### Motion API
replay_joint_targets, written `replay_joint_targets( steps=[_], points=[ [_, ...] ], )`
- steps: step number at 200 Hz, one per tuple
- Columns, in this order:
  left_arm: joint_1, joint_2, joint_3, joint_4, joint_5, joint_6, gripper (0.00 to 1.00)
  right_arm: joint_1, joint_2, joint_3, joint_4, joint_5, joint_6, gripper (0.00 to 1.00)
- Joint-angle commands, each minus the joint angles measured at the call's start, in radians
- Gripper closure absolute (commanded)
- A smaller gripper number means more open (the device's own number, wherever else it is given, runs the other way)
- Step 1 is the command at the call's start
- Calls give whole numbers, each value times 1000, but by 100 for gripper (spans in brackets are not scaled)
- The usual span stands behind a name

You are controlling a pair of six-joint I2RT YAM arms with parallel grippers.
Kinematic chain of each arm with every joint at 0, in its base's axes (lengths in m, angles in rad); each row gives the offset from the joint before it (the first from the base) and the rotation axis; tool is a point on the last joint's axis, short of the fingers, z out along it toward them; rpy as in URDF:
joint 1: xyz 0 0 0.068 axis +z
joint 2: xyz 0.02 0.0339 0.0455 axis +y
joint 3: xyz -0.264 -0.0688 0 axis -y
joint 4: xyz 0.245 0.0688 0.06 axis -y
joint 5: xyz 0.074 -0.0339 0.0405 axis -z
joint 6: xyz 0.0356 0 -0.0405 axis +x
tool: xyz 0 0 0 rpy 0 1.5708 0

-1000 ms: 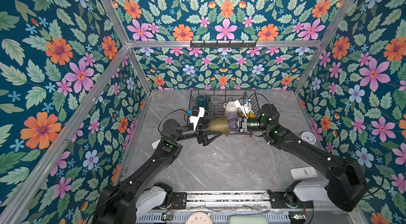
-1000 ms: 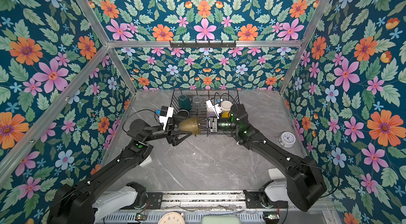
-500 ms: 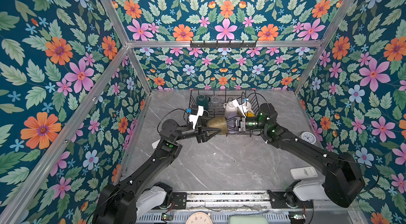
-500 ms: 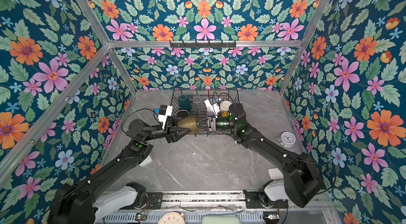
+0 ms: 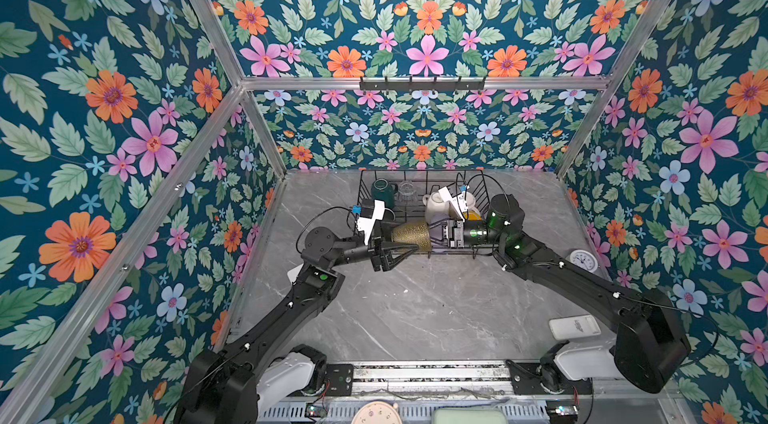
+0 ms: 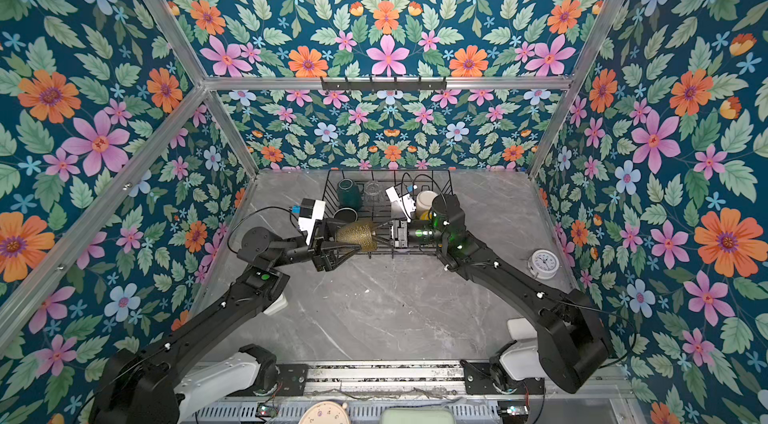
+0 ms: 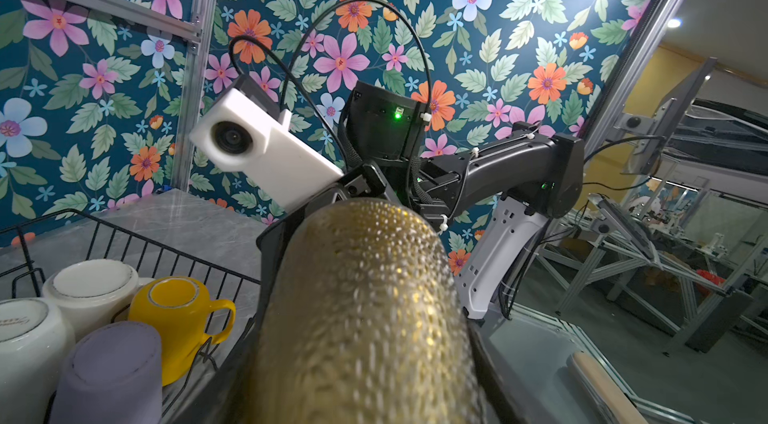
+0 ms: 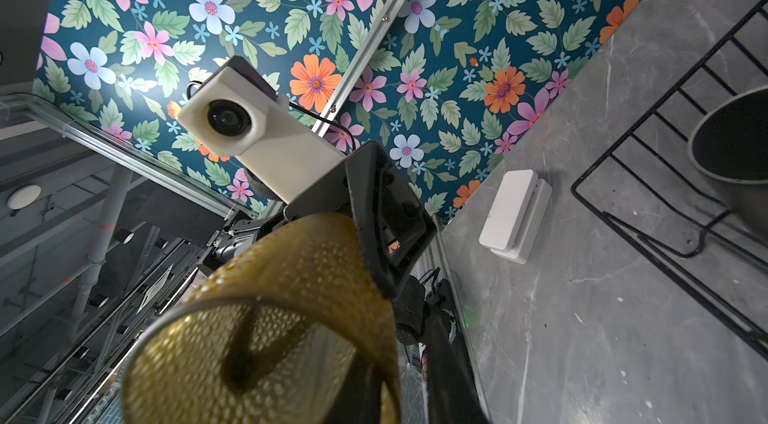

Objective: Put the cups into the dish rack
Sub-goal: 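Close the left gripper on the amber glass cup held by the right gripper, then lower the amber cup upside down beside the black mug and open the left gripper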

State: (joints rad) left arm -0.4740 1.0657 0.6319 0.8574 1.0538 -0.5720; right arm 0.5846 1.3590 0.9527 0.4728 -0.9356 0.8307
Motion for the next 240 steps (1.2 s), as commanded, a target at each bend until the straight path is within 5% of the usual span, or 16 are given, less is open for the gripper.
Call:
replay_joint_targets(
  steps=[1,36,84,120,240],
  points=[
    [0,-17,16,-17,-4,43,100,-3,-43,12,-112,85,-88,63],
    [-1,-41,49,-168,-57,130,100,-13,-159,0,-309,259,-227,30],
    [0,-47,86,-318,-147,198,100,-18,-320,-43,-501,583,-354,8],
    [0,-30,131,-444,-242,245,100,-19,-410,-103,-511,712,-376,2],
    [-2,189,454,-968,-594,323,100,-19,-441,-117,-562,775,-416,1]
  ],
)
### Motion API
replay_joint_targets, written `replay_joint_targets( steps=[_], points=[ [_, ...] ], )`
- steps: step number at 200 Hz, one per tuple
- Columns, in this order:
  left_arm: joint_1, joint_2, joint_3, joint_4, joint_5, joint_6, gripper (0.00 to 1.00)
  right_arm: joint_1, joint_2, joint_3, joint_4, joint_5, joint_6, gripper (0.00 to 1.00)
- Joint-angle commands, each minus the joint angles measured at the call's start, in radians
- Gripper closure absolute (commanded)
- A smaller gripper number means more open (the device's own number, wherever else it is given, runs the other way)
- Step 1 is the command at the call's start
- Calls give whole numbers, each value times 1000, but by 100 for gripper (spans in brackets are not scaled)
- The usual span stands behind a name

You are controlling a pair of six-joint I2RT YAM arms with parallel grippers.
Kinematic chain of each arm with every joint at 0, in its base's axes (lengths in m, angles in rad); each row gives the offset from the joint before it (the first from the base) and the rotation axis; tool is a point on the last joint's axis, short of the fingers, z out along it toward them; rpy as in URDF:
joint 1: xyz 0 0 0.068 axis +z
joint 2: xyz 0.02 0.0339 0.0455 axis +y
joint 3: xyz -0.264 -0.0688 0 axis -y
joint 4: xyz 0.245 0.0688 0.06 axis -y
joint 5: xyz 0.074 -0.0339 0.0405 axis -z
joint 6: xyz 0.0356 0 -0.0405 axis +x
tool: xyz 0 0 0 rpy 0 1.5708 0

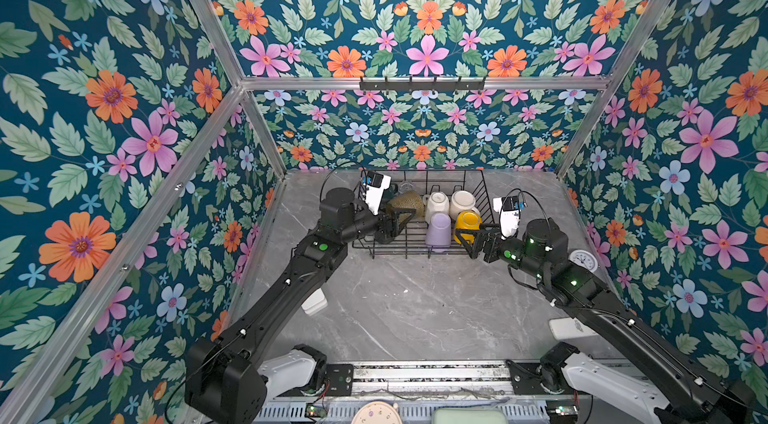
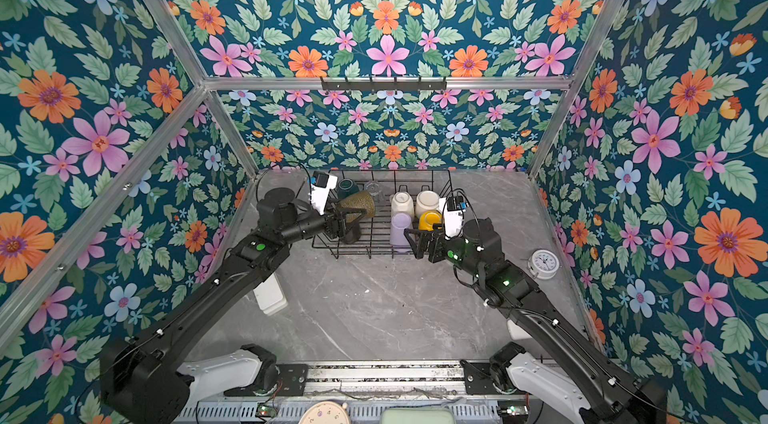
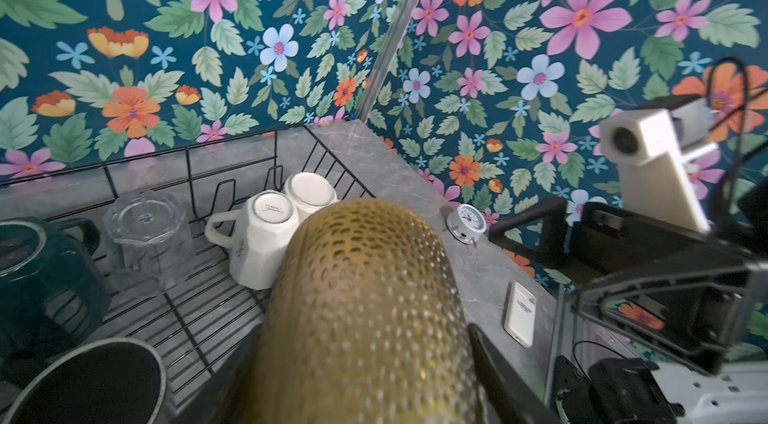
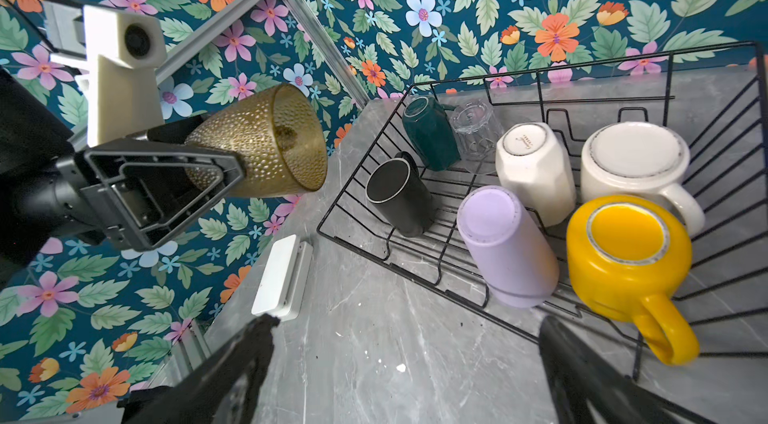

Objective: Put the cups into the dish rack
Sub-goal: 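Lower the amber cup upside down beside the black mug and open the left gripper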

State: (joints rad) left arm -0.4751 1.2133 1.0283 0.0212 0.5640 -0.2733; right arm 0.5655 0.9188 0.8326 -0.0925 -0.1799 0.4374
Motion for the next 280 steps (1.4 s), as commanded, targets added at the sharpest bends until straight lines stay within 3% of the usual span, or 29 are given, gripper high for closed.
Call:
replay_joint_targets(
  steps=[1,149,216,280],
  points=[
    [0,45,62,-137,-107,26,100,-1,0,2,4,20,-22,1],
    [-123,458,513,-643,-479,108,100,-4,-6,-16,-23,35,-35,1],
    [-163,613,634,-746,-563,115,100,-3,-6,-20,-24,29,-35,1],
    [-175,709,686,-776,-576,117,100,-4,-3,-28,-17,23,-32,1]
  ],
)
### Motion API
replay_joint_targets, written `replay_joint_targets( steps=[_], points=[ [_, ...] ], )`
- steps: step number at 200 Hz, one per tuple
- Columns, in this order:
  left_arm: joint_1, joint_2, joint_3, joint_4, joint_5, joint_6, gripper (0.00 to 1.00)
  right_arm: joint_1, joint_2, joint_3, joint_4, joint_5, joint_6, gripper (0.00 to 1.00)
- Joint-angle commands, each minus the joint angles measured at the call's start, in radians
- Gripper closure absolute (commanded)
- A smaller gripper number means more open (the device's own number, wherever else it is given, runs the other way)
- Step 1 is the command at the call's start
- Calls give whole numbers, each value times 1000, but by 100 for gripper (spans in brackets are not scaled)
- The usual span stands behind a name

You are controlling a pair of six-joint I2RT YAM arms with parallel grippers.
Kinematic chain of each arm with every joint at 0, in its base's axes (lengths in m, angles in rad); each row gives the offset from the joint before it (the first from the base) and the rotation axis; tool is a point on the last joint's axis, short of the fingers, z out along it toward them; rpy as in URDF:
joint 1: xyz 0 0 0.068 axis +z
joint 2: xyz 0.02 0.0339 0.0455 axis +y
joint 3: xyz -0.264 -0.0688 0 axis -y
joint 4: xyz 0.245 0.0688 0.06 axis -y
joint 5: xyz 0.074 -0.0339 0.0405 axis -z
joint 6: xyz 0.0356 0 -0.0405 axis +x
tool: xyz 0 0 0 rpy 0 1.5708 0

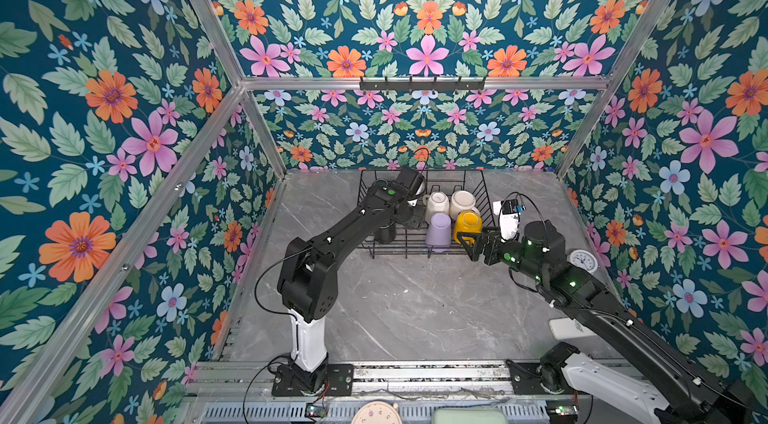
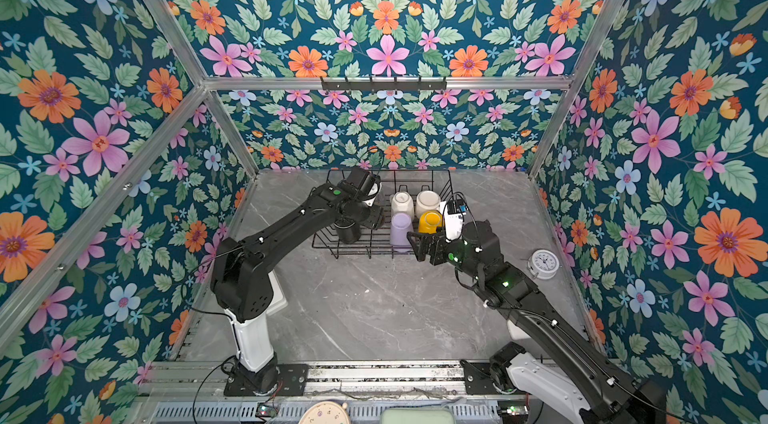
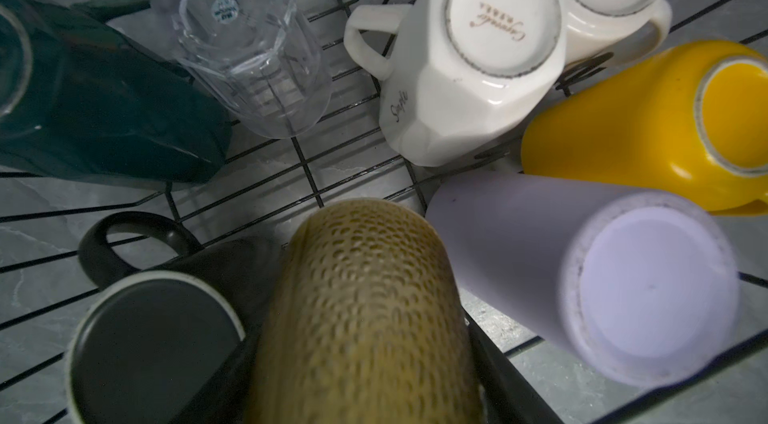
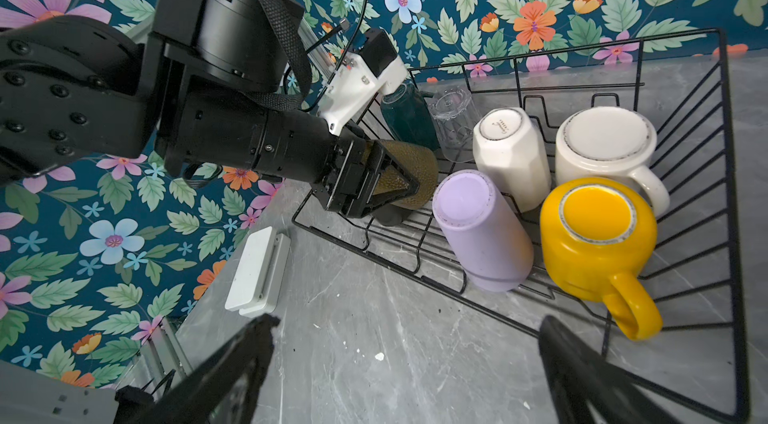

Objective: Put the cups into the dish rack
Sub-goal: 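Lower the amber cup upside down beside the black mug and open the left gripper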

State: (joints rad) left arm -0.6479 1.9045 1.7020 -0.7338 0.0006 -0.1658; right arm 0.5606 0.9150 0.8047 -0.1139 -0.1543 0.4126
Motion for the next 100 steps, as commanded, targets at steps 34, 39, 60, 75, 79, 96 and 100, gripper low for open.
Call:
replay_joint_targets(
  steps=[34,39,60,75,79,96,100],
  points=[
    [-2,58,27,-33,-25,8,100,0,5,-2,7,-4,-7,1],
    [-2,62,29,-32,-25,8,100,1,5,-3,8,-4,-7,1],
    [-2,87,34,-33,-27,6,100,-2,8,-5,10,-8,-5,1],
    [-2,105,40,-35,-28,5,100,-1,8,-7,11,-8,-5,1],
    [-2,109,42,-36,-28,4,100,-1,8,-7,11,-9,-5,1],
    [-2,125,47,-34,-28,0,100,-1,8,-9,10,-10,-3,1],
    [-2,130,48,-36,-28,-1,100,-1,8,-9,10,-11,-3,1]
  ],
)
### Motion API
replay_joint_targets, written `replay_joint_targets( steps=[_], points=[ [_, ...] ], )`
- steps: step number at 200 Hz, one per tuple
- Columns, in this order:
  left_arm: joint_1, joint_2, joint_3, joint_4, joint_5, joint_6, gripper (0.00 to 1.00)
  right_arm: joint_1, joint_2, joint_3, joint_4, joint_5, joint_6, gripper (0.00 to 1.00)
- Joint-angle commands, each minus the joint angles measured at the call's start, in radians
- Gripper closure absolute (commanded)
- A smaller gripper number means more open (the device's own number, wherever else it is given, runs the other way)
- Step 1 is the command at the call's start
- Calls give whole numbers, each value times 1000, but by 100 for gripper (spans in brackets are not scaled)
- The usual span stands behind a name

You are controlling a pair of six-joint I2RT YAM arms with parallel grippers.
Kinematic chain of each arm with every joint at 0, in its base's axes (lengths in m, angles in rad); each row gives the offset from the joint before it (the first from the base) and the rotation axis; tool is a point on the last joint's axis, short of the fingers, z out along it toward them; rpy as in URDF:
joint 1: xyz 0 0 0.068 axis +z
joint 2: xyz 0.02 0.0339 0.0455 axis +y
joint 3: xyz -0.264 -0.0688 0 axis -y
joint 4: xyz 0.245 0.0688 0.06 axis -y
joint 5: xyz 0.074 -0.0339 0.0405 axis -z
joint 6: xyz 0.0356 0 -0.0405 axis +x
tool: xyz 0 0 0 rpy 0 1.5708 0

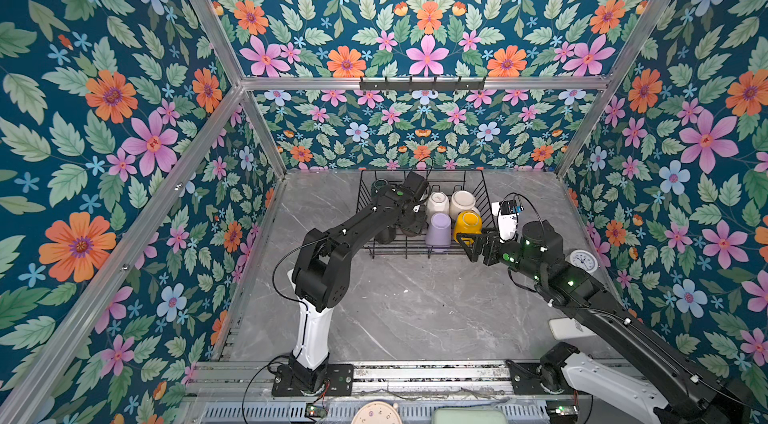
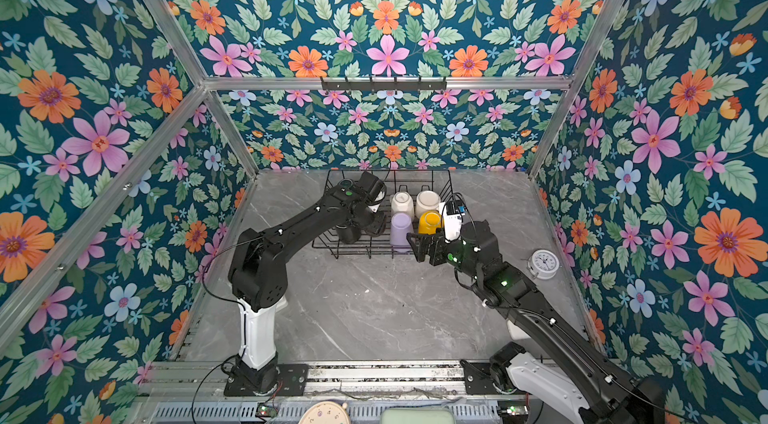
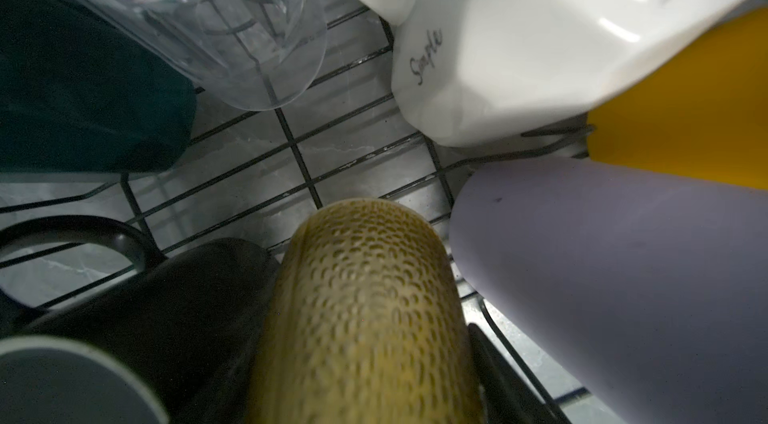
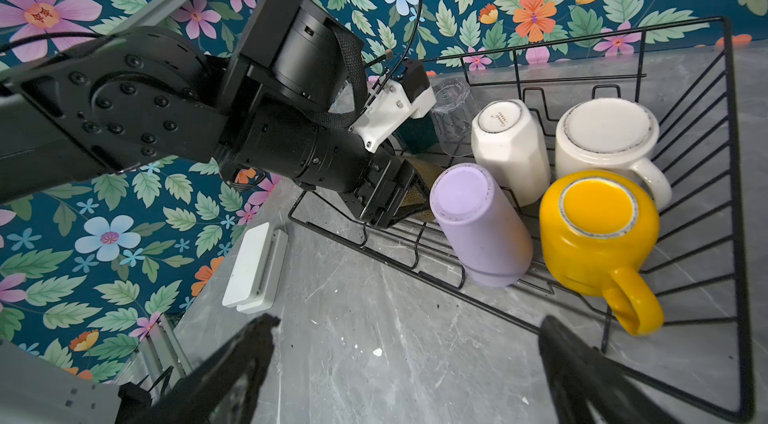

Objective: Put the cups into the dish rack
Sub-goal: 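Lower the amber cup upside down beside the black mug and open the left gripper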

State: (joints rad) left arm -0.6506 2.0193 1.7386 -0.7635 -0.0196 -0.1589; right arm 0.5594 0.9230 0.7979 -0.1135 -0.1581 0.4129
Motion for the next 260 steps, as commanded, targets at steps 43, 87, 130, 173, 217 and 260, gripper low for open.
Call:
replay_joint_targets(
  steps=[43,87,130,173,217,260],
  points=[
    [0,45,19,-5,-10,-15,93,0,-4,-8,7,-8,1,1],
    [0,68,28,-6,-11,-21,75,0,-6,-9,8,-9,1,1],
    [0,90,42,-17,-34,-31,50,0,-7,-9,7,-9,1,1],
    [0,99,44,-17,-43,-34,31,-2,-9,-12,8,-10,2,1],
    [0,102,44,-12,-51,-36,18,-1,-9,-14,10,-11,3,1],
    [1,98,43,-6,-54,-37,16,-1,-9,-12,9,-11,3,1]
  ],
)
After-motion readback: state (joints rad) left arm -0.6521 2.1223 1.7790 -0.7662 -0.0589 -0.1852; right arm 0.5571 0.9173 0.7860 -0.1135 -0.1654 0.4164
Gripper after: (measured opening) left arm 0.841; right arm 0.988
